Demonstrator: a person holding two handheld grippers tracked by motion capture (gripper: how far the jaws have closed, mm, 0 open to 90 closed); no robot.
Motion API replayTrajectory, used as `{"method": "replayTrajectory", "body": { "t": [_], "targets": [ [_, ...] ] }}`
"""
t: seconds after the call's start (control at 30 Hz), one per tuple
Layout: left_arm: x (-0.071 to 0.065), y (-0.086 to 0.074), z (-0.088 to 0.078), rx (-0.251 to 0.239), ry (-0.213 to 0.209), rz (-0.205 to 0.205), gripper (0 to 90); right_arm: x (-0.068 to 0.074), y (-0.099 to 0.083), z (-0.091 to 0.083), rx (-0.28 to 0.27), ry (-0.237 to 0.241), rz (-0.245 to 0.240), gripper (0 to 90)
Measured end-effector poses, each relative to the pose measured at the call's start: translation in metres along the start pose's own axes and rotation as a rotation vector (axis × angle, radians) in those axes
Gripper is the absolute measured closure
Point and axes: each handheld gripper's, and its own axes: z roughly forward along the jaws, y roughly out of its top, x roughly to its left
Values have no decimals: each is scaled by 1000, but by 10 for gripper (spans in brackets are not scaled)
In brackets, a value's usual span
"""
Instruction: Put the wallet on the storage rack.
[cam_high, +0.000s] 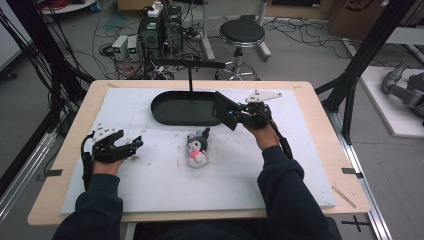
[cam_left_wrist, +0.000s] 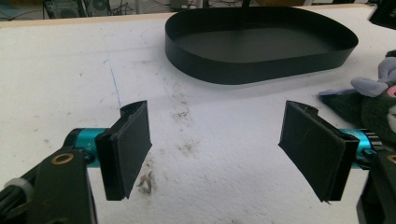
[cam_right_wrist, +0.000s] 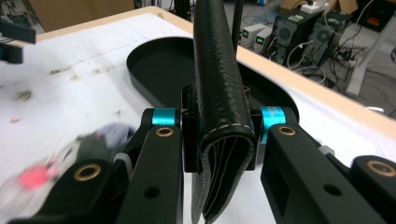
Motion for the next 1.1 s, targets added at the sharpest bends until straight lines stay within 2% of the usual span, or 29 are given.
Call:
{"method": "replayTrajectory", "body": {
  "t": [0.3, 0.53, 0.73, 0.9, 1.0, 1.1],
  "targets": [
    [0, 1, -1, -21, -12, 10, 243, 10, 27, 47, 7, -4, -46, 772],
    [1, 1, -1, -32, -17, 10, 244, 15, 34, 77, 21, -27, -63, 772],
    [1, 1, -1, -30, -19, 14, 246, 13, 32, 104, 36, -51, 6, 772],
    [1, 1, -2, -32, -22, 12, 246, 17, 30, 124, 21, -86, 40, 772],
    [1, 0, -2, -33, -24, 10, 246, 16, 24, 134, 33, -69, 96, 771],
    [2, 0, -3, -32, -25, 10, 246, 14, 18, 141, 51, -58, 132, 769]
  ]
}}
